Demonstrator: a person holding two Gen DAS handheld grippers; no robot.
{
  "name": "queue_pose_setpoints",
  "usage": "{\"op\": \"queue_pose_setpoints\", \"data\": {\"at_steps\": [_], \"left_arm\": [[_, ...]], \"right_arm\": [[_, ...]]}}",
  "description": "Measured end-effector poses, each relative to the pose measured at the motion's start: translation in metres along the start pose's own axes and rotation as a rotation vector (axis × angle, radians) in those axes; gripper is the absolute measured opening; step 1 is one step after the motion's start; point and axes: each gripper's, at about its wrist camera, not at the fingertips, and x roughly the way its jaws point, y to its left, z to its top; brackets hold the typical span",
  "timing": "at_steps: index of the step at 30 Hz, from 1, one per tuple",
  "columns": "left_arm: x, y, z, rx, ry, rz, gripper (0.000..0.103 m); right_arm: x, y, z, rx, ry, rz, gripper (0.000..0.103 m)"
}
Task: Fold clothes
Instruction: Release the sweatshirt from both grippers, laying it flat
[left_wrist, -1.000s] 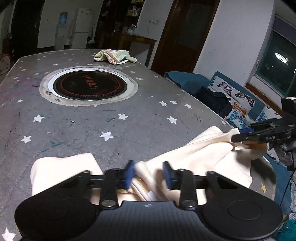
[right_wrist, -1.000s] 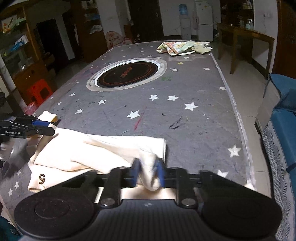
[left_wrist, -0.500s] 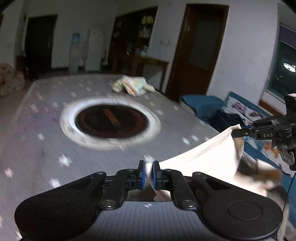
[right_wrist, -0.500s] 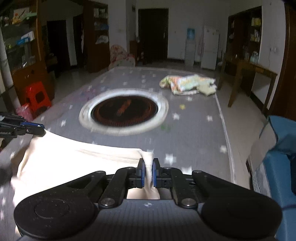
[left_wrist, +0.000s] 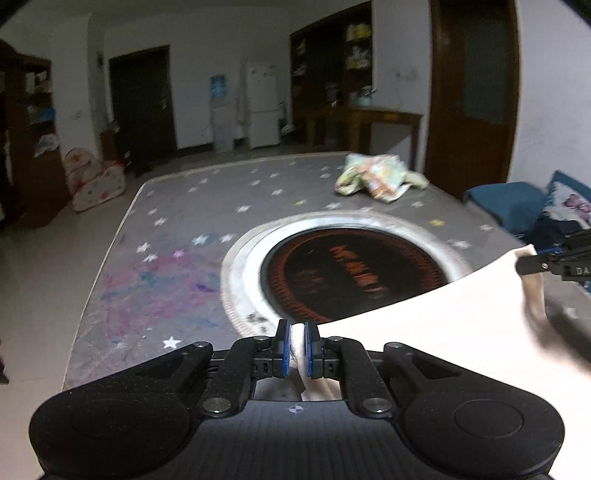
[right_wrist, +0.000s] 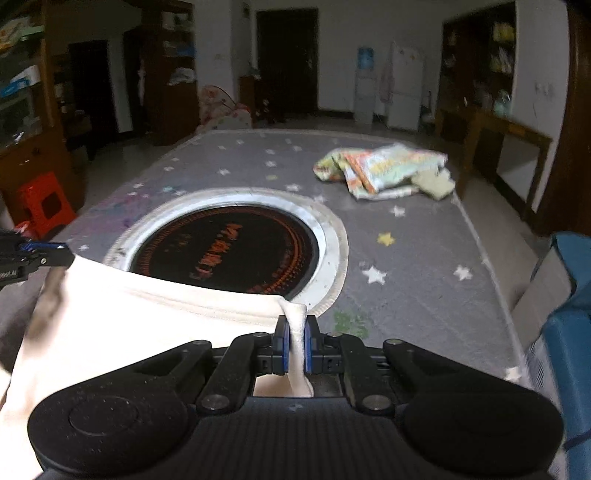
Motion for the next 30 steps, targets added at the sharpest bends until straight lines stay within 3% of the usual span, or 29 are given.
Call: {"op": "queue_pose_setpoints", "data": {"at_steps": [5,7,11,15,24,30], "left_arm": [[0.019,0.003,-0.011,-0.022,0.066,0.029,0.014],[0.014,0.005,-0.015,-0.031,0.07,0.043,0.015],[-0.016,0.007,-0.023,-0.055,0.045,0.024,0.016],[-0.061,-0.003,-0.043,-0.039,0.018,-0.044,0.021],[-0.125,-0.019,-0.106,-0.026,0.028,-0.054,0.041],[-0.134,-0.028,-0.123,-0.032,0.035,-0.092,0.048]], "right_arm": [[0.024,0.006,-0.005,-0.025,0.044,-0.012,0.017],[0.016,0.007,-0.008,-0.035,0.037,-0.002,0.027],[-0.013,0.011,-0.016,-0.061,0.028,0.034,0.038],[-0.042,0.023,-0.031,-0.082,0.036,0.107,0.051],[-0.095,0.059,-0.088,-0.135,0.072,0.215,0.059],[-0.107,0.077,-0.114,-0.16,0.084,0.227,0.062]]}}
